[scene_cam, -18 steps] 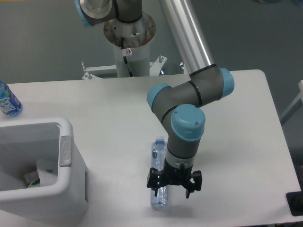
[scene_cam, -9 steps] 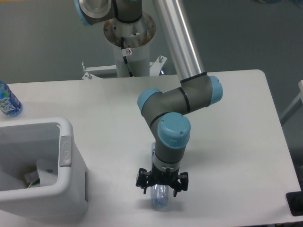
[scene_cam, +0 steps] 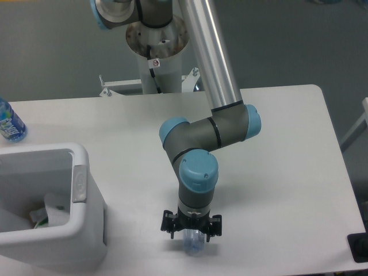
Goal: Place the trash in the trash can
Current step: 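Lower the gripper onto the bottle's cap end and close on it, then lift the bottle by its cap end and carry it over the bin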
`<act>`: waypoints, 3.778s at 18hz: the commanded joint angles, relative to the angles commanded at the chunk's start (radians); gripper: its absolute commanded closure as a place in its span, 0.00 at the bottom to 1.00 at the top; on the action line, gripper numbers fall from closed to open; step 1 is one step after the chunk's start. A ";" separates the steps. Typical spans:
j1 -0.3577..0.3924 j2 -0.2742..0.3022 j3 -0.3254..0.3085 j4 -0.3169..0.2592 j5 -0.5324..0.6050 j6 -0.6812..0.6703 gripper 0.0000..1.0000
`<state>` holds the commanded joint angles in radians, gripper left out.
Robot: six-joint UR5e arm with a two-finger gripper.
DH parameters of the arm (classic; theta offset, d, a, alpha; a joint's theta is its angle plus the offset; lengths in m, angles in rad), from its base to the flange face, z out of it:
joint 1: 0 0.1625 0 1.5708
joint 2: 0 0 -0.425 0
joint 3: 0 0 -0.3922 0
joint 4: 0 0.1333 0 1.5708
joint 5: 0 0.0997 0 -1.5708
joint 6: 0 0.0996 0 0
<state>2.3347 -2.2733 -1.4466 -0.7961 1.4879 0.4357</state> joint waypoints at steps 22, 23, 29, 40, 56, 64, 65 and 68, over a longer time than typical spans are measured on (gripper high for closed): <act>-0.011 0.006 -0.008 0.000 0.046 0.002 0.38; -0.011 0.009 -0.006 0.000 0.045 0.002 0.39; -0.011 0.015 -0.002 0.000 0.049 0.003 0.42; 0.026 0.116 0.032 0.000 -0.006 0.026 0.42; 0.041 0.247 0.273 0.008 -0.244 -0.228 0.46; -0.084 0.268 0.361 0.130 -0.244 -0.357 0.45; -0.113 0.277 0.367 0.138 -0.244 -0.356 0.45; -0.164 0.299 0.370 0.138 -0.244 -0.351 0.45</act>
<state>2.1707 -1.9742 -1.0769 -0.6581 1.2441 0.0844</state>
